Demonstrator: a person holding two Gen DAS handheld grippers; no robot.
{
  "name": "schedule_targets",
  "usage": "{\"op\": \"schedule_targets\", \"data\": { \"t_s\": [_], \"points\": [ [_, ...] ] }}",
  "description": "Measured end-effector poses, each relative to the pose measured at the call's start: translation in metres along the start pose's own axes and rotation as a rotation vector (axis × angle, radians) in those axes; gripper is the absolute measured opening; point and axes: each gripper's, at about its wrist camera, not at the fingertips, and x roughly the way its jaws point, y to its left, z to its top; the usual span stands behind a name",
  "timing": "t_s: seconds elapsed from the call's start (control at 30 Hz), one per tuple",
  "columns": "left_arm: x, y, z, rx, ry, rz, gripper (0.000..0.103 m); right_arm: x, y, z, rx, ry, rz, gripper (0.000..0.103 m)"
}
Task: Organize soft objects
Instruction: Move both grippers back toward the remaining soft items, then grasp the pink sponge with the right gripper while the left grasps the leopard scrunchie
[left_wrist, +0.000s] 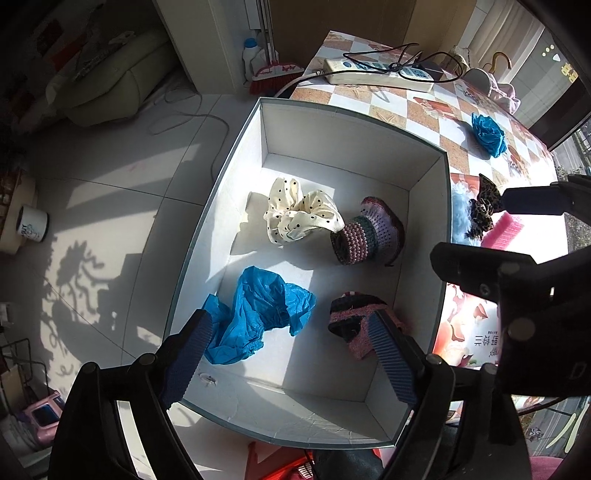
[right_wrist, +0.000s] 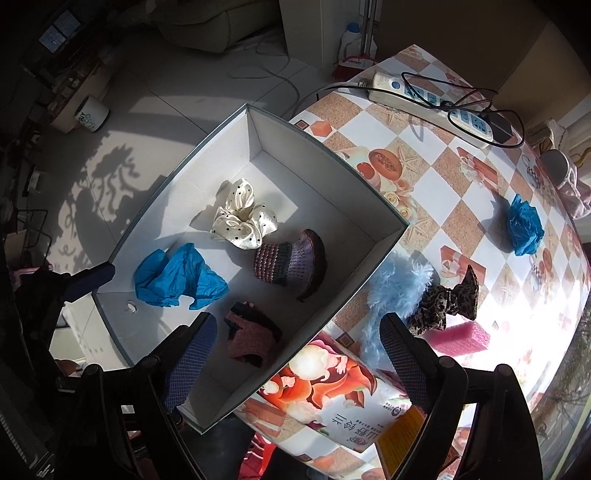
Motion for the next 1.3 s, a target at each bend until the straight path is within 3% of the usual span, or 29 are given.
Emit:
{"op": "schedule_targets", "data": {
  "t_s": [0.23,0.37,0.57,0.63,0.73,0.8,1.0,1.3],
  "points": [
    [0.0,-0.002,0.001,-0.012,0.004,-0.028,0.089,-0.001,-0.01,-0.004,0.036,0.01,0.01,0.091],
    [-0.005,-0.002,0.006,-0.029,-0.006,-0.097,0.089,-0.016,-0.023,-0.005,0.055,0.0,0.023,0.091],
    [-0.016,-0.017,0.023,-0.01,-0.024,-0.168,0.089,-0.056,-0.1,-0.015,0.215,-0.011,0.051,0.091],
    [-0.02,-0.027,0.028,0.016,-0.028,-0.182,0.089,-0.063,-0.133,-0.024,0.287,0.006,0.065,0.103],
    [-0.025,-0.048,0.035,0.076,-0.029,-0.187,0.089,-0.065,-0.176,-0.043,0.367,0.032,0.038,0.103],
    [-0.024,-0.063,0.038,0.113,-0.024,-0.188,0.089,-0.057,-0.202,-0.055,0.41,0.07,0.003,0.103],
    [-0.02,-0.1,0.039,0.186,0.011,-0.164,0.089,0.002,-0.248,-0.079,0.473,0.216,0.01,0.103],
    [-0.011,-0.138,0.05,0.268,0.049,-0.067,0.089,0.093,-0.242,-0.053,0.377,0.344,0.122,0.103]
  ]
}}
